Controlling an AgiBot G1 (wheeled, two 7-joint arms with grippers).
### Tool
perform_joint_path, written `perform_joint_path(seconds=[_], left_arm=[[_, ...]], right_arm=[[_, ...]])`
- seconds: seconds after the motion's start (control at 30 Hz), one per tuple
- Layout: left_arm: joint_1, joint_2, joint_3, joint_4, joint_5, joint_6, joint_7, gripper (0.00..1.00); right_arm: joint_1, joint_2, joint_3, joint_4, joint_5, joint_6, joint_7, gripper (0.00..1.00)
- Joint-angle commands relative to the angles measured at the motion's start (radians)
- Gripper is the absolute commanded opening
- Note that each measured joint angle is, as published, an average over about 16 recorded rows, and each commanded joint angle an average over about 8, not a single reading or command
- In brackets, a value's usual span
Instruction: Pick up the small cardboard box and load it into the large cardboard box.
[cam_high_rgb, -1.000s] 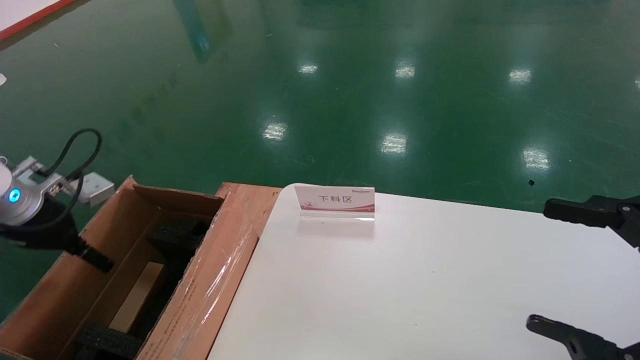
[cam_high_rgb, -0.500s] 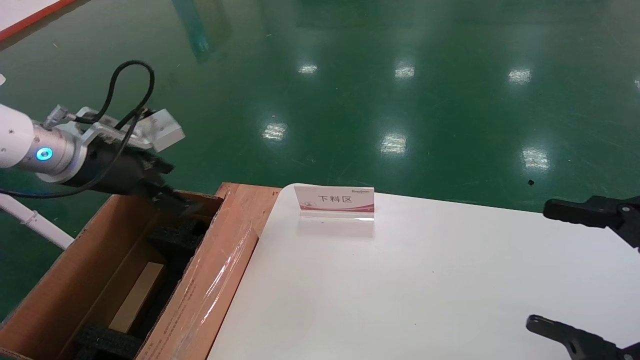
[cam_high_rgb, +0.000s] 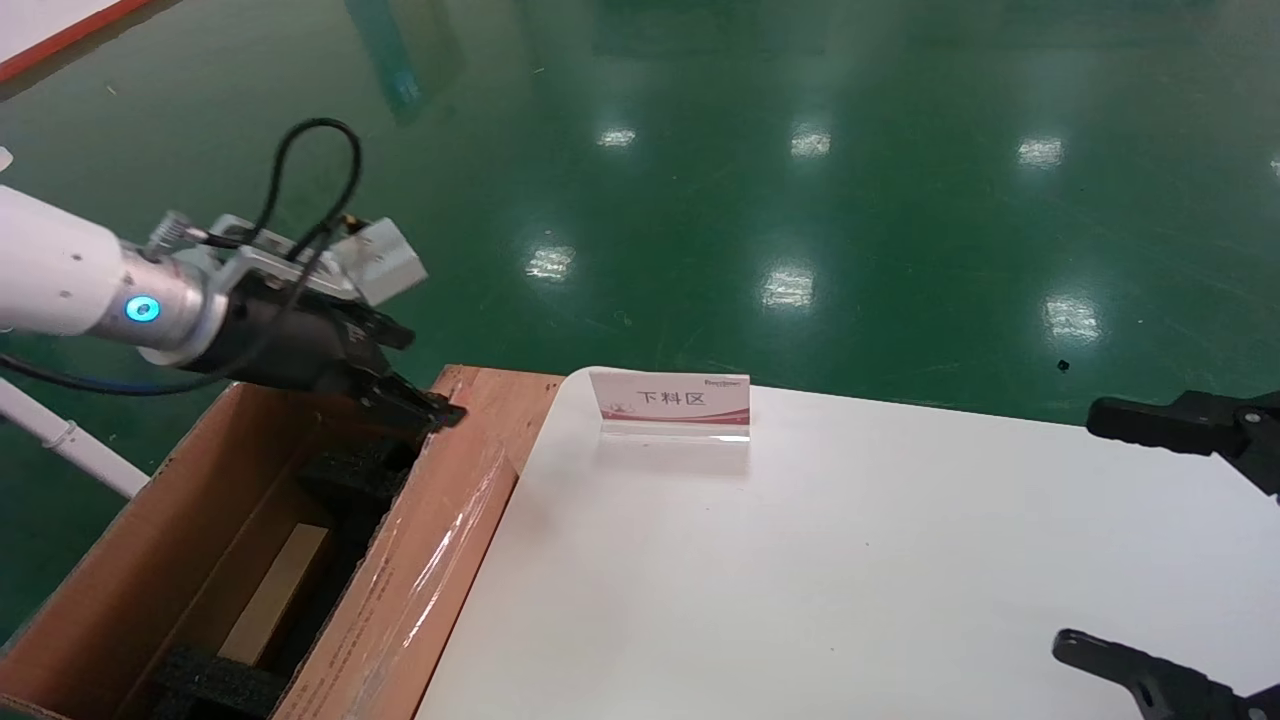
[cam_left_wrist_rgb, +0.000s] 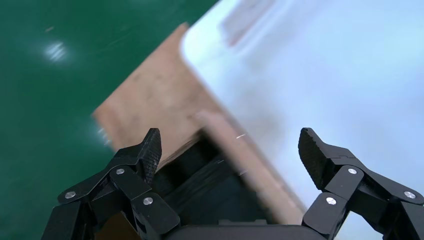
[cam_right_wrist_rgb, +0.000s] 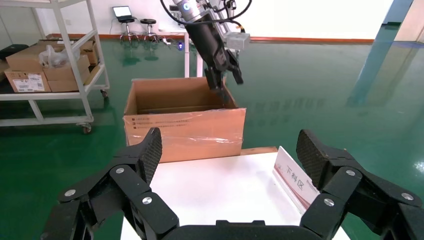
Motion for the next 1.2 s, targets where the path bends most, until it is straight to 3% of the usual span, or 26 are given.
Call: perform_joint_path(seconds=[0.03,1.2], left_arm=[[0.035,0.004,-0.048,0.001,-0.016,0.014,0.022,1.00],[0.857,0.103,-1.149,0.035,-0.358,0.361,0.518,1.00]], right_arm=[[0.000,0.000,0.000,0.000,0.000,0.000,0.000,1.00],[0.000,0.000,0.000,0.000,0.000,0.000,0.000,1.00]])
